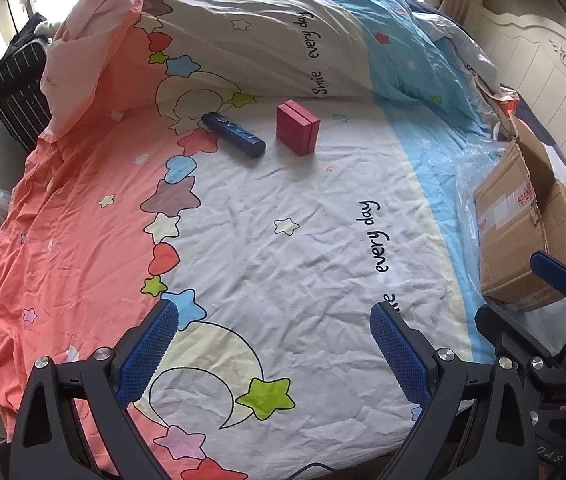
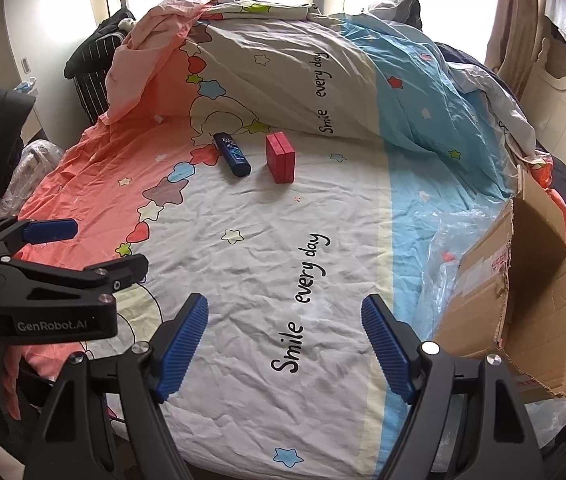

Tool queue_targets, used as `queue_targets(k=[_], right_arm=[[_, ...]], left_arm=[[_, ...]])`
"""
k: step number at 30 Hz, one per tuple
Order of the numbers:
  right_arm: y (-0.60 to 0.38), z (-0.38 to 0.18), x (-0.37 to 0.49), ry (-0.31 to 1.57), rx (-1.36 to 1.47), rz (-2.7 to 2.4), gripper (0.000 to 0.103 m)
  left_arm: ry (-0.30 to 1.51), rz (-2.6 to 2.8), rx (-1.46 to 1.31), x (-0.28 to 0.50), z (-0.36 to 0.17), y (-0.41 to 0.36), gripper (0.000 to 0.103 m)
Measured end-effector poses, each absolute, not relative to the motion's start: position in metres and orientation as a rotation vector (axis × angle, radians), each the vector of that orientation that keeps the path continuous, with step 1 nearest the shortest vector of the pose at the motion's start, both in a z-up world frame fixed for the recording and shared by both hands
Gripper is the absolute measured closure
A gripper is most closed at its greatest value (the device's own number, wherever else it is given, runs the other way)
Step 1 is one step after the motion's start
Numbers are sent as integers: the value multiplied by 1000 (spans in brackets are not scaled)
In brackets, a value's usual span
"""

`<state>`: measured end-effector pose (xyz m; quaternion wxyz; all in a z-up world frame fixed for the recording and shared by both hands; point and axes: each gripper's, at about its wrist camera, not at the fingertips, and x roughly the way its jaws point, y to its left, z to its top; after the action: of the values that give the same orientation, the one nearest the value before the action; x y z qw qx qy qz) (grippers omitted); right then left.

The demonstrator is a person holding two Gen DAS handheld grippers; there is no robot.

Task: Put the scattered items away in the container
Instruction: 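Withdraw both open grippers from the box back over the bed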

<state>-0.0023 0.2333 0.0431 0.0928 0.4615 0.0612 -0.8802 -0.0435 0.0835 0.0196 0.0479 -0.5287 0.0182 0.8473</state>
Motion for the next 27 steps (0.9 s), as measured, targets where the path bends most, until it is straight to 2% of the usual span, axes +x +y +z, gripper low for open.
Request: queue_targets(k=[27], right_arm=[[210,16,-47,133,1418,-2555,27]], left_arm=[[-22,2628,-1740,-73,-14,38,4]])
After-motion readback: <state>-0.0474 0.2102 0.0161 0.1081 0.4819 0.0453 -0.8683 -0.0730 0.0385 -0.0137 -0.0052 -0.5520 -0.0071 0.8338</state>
